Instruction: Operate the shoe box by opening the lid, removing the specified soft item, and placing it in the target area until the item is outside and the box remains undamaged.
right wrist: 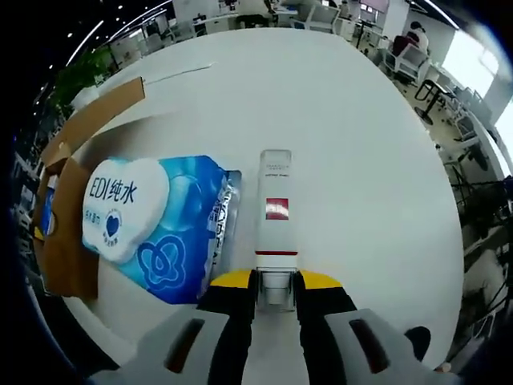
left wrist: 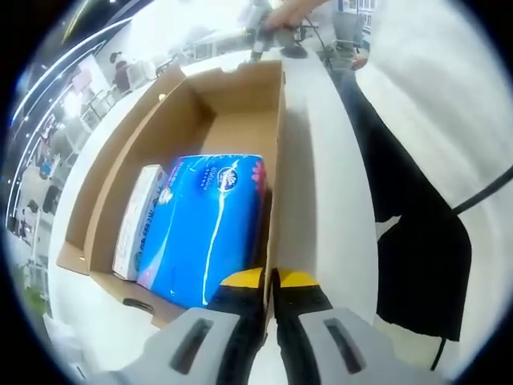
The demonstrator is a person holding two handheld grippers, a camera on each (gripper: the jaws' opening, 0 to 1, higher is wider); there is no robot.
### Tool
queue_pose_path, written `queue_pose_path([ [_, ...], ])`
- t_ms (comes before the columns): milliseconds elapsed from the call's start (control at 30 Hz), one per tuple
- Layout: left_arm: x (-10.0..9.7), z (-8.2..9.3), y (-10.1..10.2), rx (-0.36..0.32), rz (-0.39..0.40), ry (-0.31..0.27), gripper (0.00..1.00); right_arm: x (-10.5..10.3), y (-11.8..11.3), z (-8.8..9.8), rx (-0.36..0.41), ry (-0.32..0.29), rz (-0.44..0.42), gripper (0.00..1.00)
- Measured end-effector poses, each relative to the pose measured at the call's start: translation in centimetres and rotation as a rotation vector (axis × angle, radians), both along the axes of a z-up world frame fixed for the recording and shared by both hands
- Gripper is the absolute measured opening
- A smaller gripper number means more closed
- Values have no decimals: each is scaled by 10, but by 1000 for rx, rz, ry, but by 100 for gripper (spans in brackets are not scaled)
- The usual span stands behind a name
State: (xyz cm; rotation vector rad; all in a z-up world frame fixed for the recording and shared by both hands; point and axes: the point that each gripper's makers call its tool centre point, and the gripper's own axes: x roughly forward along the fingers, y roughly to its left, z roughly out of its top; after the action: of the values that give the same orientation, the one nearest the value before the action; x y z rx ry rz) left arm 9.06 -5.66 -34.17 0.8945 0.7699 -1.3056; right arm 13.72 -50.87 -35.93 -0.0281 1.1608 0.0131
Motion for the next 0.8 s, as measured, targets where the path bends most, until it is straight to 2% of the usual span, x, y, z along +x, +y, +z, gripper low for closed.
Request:
queue_pose_path([
  [400,1,-1,0,-1,5,-3,4,1,0,-1,9,-13,-40,18],
  [467,1,-1,0,-1,6,-6,4,0,0,-1,2,-5,-22,18],
  [800,1,-1,1,1,13,-11,4,1,1,-1,21,3,-61,20],
])
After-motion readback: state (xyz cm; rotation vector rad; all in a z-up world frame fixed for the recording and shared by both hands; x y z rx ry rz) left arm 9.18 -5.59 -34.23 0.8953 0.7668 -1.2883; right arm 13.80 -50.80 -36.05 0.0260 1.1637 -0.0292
